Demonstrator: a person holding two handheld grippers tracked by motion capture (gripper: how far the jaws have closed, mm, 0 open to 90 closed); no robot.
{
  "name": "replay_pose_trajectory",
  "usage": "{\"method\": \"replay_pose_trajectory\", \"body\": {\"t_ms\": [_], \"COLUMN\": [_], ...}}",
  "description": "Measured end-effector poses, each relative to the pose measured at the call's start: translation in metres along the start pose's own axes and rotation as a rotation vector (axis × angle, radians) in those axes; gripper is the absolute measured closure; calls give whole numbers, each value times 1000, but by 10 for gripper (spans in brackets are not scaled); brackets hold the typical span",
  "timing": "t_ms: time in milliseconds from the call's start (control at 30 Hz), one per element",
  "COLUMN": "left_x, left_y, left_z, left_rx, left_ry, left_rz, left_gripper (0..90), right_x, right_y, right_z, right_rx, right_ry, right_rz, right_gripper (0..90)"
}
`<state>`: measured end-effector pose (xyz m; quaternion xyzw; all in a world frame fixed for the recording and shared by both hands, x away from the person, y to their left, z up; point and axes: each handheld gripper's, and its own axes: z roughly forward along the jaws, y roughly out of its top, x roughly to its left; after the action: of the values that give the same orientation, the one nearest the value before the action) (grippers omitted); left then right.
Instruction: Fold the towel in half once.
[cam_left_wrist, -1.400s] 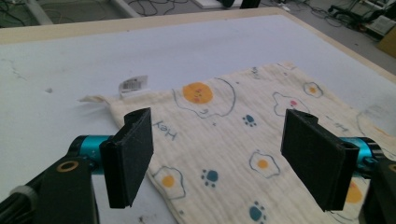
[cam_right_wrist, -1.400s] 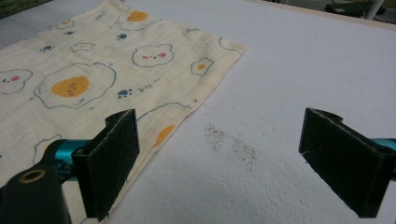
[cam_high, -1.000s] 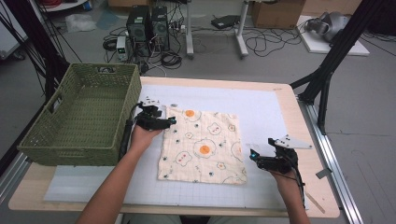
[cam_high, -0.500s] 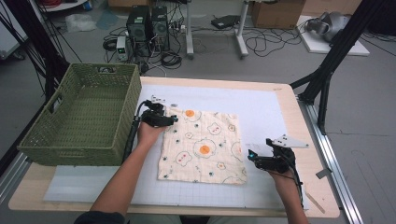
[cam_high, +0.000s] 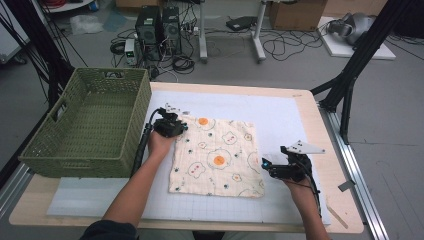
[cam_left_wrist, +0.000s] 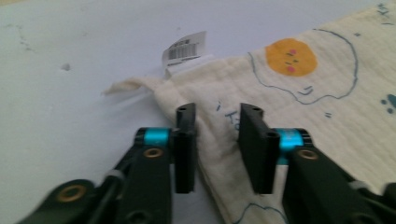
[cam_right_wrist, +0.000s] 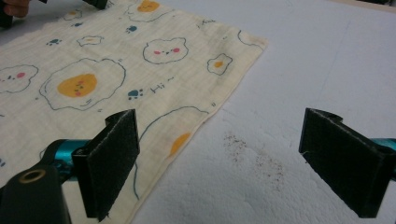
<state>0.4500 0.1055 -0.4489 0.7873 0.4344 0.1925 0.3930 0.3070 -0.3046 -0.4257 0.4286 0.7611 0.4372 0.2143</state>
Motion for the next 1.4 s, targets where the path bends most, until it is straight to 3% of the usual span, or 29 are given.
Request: {"method": "replay_pose_trajectory", "body": {"t_ms": [33, 67, 200, 267, 567, 767, 867, 967, 1067, 1267, 1400], "left_x": [-2, -2, 3, 4, 7, 7, 8, 8, 8, 8, 6], "left_y": [0, 0, -2, -2, -3, -3, -3, -3, -3, -3, 0], "left_z": [0, 0, 0, -1, -1, -1, -2, -1, -2, -3, -7], "left_rx": [-2, -2, -11, -13, -19, -16, -15, -14, -13, -5, -21], "left_ry": [2, 0, -30, -37, -64, -72, -78, -81, -81, -80, -61], "left_rz": [4, 8, -60, -70, -88, -80, -83, -85, -80, -75, -62], "left_gripper": [846, 857, 862, 862, 859, 858, 858, 859, 859, 862, 864], "right_x": [0, 0, -3, -7, -28, -33, -32, -32, -32, -25, -24], "right_y": [1, 1, 7, 12, 40, 51, 52, 53, 54, 56, 57], "right_z": [2, 4, 13, 20, 65, 100, 113, 118, 118, 118, 118], "right_rx": [4, 12, 40, 54, 129, 202, 228, 210, 221, 228, 235], "right_ry": [0, -1, -5, -9, -38, -44, -41, -62, -94, -52, -44], "right_rz": [1, -4, -2, 6, 29, 48, 69, 93, 60, 19, 13], "right_gripper": [115, 115, 115, 115, 115, 120, 258, 376, 520, 843, 868]}}
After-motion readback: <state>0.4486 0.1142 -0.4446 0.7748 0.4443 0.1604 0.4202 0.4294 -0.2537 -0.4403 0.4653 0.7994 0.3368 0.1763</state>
